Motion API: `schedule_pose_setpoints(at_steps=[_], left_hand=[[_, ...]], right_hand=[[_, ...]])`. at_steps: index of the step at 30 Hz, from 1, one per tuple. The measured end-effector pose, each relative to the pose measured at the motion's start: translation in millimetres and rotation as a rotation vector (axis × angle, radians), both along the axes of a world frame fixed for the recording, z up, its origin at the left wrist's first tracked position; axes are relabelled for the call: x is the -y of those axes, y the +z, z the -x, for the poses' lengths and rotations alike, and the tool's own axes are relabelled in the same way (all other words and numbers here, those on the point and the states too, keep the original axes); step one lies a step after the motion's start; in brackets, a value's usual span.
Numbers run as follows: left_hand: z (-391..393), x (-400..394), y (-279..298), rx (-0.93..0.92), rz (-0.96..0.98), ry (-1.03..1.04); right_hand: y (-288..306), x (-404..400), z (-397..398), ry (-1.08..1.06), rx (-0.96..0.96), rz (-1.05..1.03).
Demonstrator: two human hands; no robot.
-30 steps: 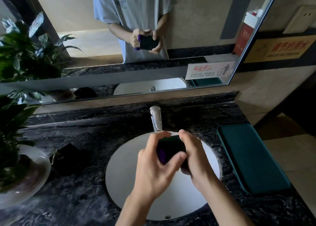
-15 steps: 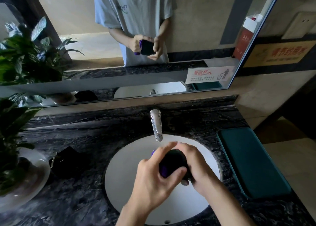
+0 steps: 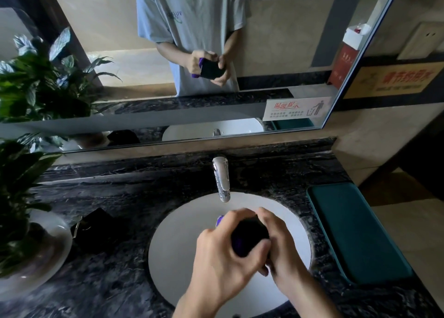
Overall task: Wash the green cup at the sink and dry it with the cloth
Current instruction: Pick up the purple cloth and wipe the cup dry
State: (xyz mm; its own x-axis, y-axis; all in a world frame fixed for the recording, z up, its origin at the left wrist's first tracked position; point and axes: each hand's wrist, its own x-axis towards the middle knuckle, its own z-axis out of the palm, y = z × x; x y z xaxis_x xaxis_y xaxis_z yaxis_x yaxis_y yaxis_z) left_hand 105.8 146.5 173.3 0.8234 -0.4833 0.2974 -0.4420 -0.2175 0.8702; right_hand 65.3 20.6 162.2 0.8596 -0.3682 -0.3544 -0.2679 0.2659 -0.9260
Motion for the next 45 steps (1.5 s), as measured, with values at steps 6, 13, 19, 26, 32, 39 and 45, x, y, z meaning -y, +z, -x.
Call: schedule_pose_setpoints(at_steps=[6, 13, 19, 26, 32, 39, 45], left_hand=[[-14.2, -0.8, 3.5, -0.254, 0.166, 0.154], [-10.6, -0.4, 6.6, -0.237, 0.087, 0.133], [-6.7, -4.6, -2.6, -0.092, 0.028, 0.048], [-18.3, -4.2, 6.3, -0.363, 0.161, 0.126], [-10.2, -12.4, -1.1, -0.043, 0.0, -0.081], [-27.3, -23.3, 4.8, -0.35, 0.203, 0.032], [-14.8, -20.2, 3.7, -0.122, 0.145, -0.15]], right_hand=[[4.3, 7.9, 3.3, 0.147, 0.114, 0.223], [-7.8, -5.9, -6.5, -0.068, 0.226, 0.417], [-0.4, 6.5, -3.3, 0.168, -0.036, 0.079], [-8.9, -3.7, 0.0, -0.01, 0.335, 0.628], [14.9, 10.2, -13.2, 0.231, -0.163, 0.008], [7.6, 6.7, -2.3, 0.233, 0.335, 0.549], [10.1, -3.1, -11.2, 0.014, 0.115, 0.159]])
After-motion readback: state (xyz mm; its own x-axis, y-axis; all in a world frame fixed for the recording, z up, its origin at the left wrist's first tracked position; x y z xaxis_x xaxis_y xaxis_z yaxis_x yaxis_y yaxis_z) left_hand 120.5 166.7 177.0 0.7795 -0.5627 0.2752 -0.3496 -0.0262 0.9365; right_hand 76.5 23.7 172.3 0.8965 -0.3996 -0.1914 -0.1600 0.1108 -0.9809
